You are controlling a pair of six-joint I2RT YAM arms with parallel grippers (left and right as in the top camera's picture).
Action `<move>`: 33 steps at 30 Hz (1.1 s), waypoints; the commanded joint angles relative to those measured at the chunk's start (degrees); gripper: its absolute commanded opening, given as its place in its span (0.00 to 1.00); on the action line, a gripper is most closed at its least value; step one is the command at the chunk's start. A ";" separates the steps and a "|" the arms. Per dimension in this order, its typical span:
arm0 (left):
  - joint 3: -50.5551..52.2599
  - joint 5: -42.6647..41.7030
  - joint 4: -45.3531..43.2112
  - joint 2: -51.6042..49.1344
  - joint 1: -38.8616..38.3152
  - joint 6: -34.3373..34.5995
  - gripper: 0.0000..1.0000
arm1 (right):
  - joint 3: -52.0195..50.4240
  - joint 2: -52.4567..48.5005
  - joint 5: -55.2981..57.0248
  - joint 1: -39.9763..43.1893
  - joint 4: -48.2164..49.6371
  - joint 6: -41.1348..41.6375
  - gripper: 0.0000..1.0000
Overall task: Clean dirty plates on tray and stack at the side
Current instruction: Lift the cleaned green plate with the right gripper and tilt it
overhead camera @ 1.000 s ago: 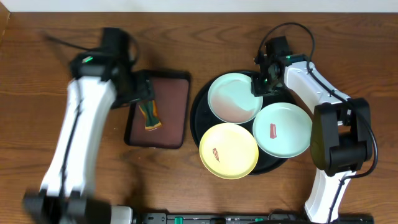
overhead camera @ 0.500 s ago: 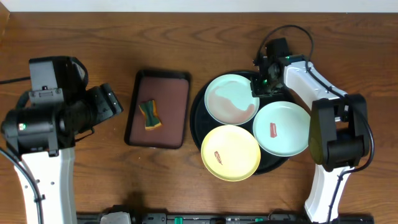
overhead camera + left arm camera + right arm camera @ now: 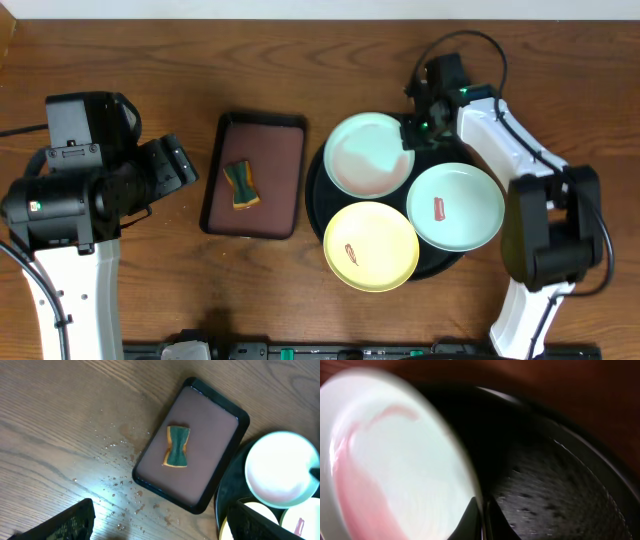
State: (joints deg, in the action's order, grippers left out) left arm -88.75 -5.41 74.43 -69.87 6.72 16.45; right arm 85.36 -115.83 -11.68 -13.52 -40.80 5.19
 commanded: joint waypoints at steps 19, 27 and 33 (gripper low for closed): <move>-0.42 0.55 0.13 0.22 0.28 -0.35 0.86 | 6.40 5.97 17.92 -24.20 20.65 -4.07 0.01; -0.42 0.55 0.13 0.22 0.28 -0.35 0.86 | 6.40 4.70 33.57 -30.75 26.86 -15.43 0.01; -0.42 0.55 0.11 0.22 0.28 -0.35 0.86 | 6.40 4.72 45.66 -34.47 30.64 -21.68 0.01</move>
State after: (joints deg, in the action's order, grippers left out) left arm -88.75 -5.41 74.43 -69.87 6.72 16.45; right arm 90.30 -110.41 23.90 -46.48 -11.05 -11.40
